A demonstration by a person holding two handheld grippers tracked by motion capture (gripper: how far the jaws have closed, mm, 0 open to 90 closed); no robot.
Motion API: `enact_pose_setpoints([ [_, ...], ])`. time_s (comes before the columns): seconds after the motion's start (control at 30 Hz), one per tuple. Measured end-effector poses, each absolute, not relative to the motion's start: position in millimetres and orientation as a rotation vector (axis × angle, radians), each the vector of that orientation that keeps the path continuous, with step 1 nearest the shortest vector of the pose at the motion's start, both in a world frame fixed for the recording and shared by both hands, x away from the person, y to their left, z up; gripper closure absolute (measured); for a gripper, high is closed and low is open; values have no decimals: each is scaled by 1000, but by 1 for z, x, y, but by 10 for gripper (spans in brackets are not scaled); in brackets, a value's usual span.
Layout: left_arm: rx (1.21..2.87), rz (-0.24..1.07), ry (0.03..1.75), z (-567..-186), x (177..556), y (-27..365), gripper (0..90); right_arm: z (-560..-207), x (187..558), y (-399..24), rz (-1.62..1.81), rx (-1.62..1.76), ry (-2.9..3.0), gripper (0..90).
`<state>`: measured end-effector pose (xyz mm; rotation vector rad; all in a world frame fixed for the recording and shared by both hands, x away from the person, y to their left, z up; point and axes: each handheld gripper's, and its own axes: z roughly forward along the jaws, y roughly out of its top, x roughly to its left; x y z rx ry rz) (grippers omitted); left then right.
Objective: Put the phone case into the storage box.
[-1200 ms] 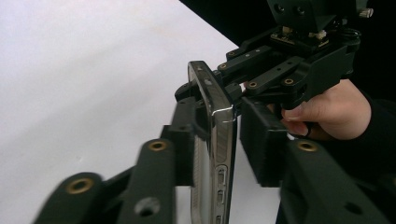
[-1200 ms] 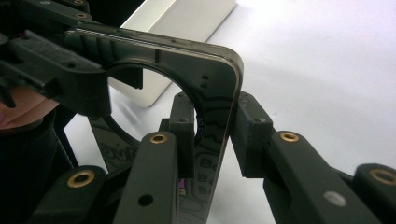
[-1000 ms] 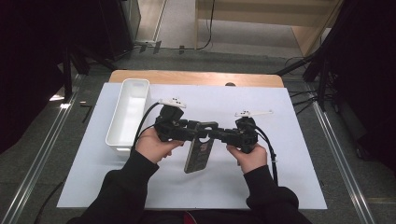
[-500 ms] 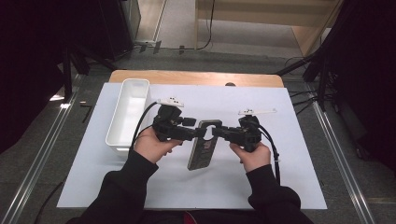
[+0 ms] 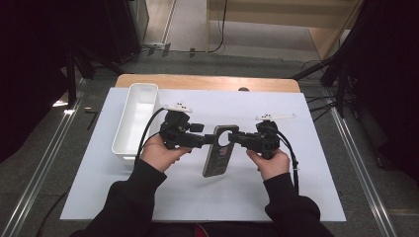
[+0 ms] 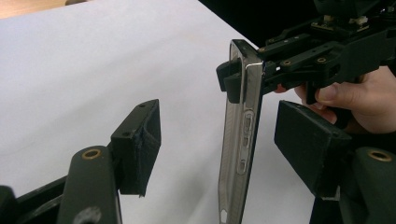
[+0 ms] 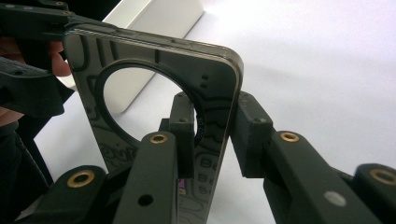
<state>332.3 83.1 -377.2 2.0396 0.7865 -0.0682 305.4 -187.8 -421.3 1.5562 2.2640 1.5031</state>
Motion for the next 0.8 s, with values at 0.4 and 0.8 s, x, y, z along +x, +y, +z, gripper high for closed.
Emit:
enact_pose_setpoints([
  [0.4,2025,-31,831,-384,338,88,233,-420,316,-182,1433,1574,2262,707],
  [0.8,1989,43,915,-383,346,94,225,-418,331,-171,1371,1606,2247,708],
])
